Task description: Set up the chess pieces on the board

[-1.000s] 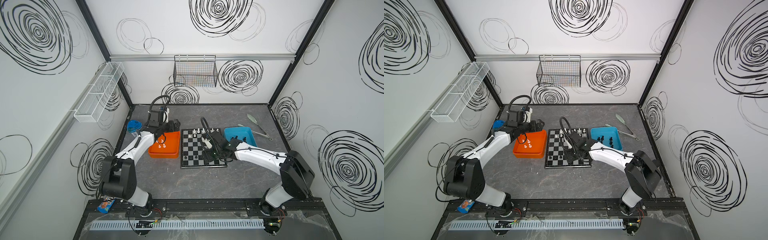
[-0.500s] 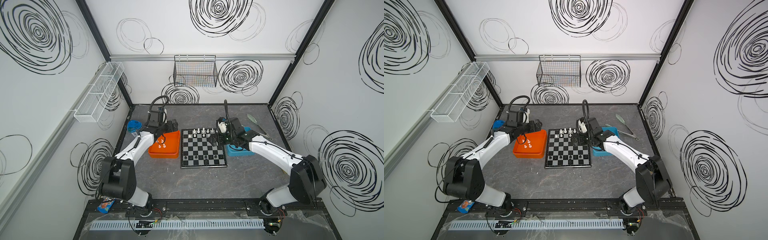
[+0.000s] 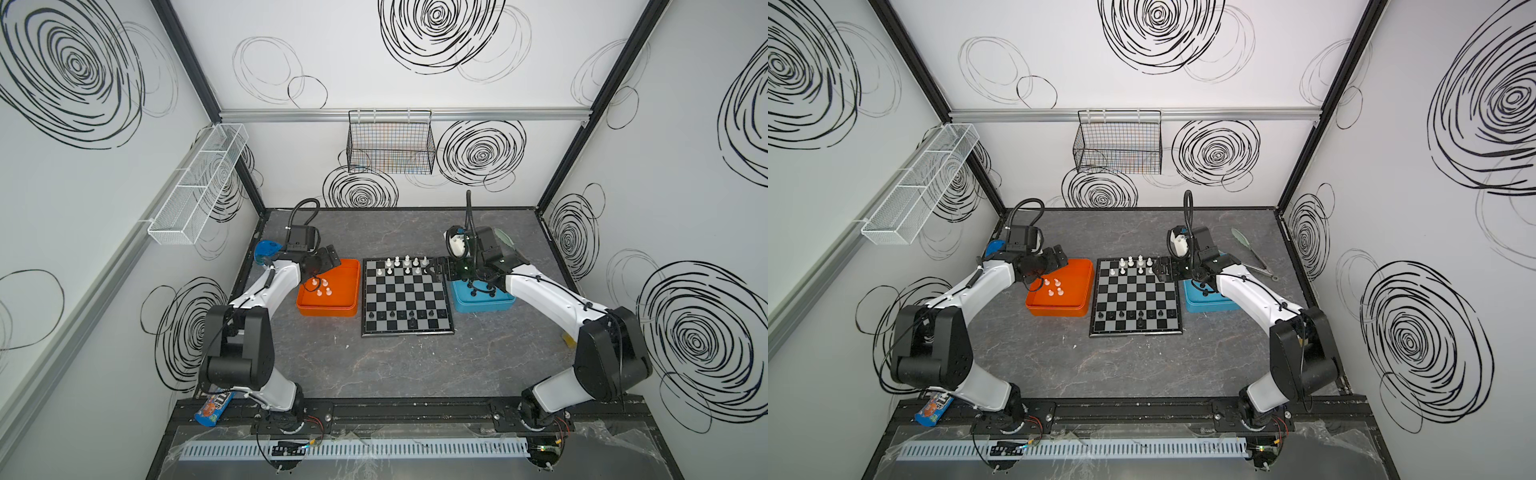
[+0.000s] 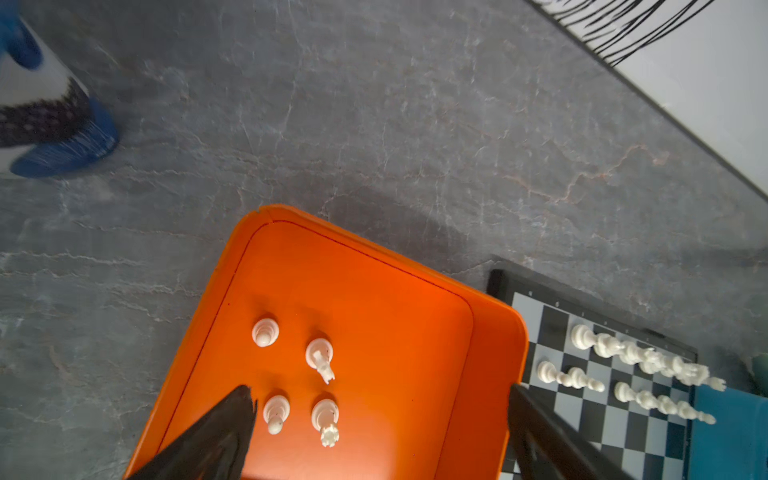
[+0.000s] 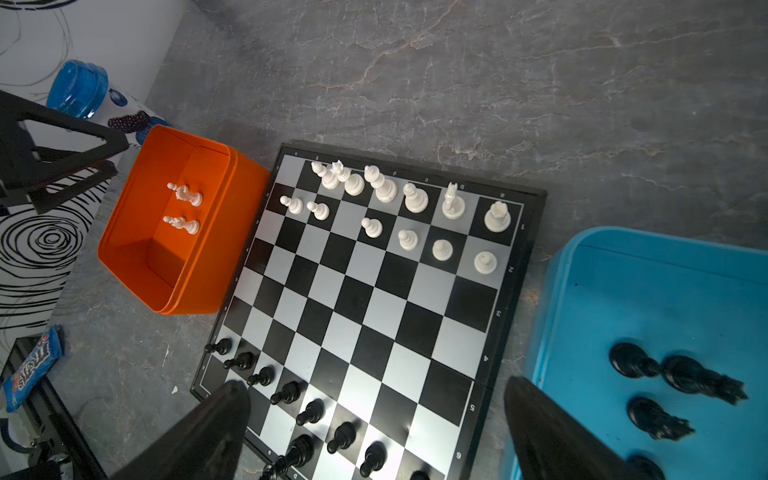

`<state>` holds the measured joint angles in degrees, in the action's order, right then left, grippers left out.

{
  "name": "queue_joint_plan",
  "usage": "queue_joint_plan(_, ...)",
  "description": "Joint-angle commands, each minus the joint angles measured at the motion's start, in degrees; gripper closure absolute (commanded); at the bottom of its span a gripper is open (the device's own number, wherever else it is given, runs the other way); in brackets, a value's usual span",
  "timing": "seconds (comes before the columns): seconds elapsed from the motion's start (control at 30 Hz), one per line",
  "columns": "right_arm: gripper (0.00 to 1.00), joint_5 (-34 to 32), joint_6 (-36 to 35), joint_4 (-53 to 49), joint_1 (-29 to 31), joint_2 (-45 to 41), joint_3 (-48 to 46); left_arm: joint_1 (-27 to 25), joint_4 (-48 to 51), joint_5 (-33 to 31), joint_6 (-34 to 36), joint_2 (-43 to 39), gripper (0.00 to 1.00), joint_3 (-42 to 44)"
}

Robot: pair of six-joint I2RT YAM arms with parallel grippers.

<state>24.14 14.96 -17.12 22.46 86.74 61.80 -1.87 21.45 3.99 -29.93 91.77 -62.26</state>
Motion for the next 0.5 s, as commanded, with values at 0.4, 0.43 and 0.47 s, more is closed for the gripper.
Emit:
queue_joint_plan(0.4, 0.0, 2.4, -3.0, 1.4, -4.3, -0.1, -2.8, -0.2, 5.7, -3.2, 2.5, 4.6, 0.07, -4.5)
queue_joint_plan(0.43, 0.0, 2.5, -3.0, 1.4, -4.3, 0.0, -2.9, -0.3, 5.9, -3.0, 2.3, 4.9, 0.09, -4.5)
queue_joint_plan(0.47, 0.0, 2.6, -3.0, 1.4, -4.4, 0.1, -2.9, -0.5, 6.0, -3.3, 2.1, 5.3, 0.13, -4.5)
